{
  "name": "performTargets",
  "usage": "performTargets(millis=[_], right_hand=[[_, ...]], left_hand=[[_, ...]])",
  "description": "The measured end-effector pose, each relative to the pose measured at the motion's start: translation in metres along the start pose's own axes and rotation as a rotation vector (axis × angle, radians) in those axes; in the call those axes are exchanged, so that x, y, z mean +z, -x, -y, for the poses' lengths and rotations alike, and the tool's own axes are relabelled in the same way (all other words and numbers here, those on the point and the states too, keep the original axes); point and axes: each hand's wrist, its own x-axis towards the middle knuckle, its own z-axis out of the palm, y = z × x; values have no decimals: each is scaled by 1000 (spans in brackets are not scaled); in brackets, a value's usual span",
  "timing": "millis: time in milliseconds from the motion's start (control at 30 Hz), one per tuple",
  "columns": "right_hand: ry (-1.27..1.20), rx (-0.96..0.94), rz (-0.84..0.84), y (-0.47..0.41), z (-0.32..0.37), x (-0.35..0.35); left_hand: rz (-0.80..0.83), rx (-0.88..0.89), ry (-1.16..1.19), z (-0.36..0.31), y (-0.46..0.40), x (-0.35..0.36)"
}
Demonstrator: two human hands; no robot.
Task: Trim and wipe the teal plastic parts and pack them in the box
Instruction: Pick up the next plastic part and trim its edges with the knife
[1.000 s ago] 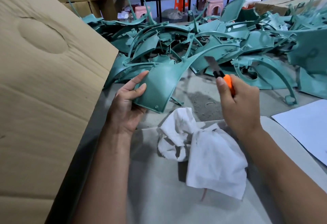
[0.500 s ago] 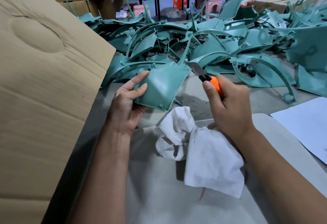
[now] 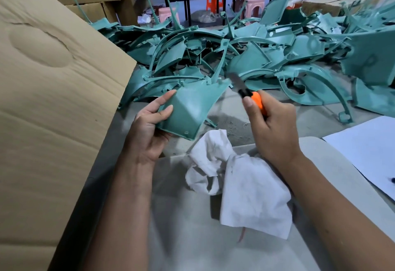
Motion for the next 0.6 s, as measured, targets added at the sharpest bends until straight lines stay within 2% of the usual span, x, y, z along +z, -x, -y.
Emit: performTargets(millis=[100,267,467,533,600], right_hand=[[-1,96,-74,-2,-6,-9],[-75,264,-153,-6,-13,-15],[-43,534,-245,-16,-32,-27],[-129,633,-270,-18,-35,-32],[-353,700,-306,-19,-32,-36]], left_hand=[[50,9,45,-3,0,-6],[113,20,-48,0,1,-4],[105,96,-19,-5,5,-3],[127,124,44,-6,6,-2],[148,179,61,-9,6,-5]])
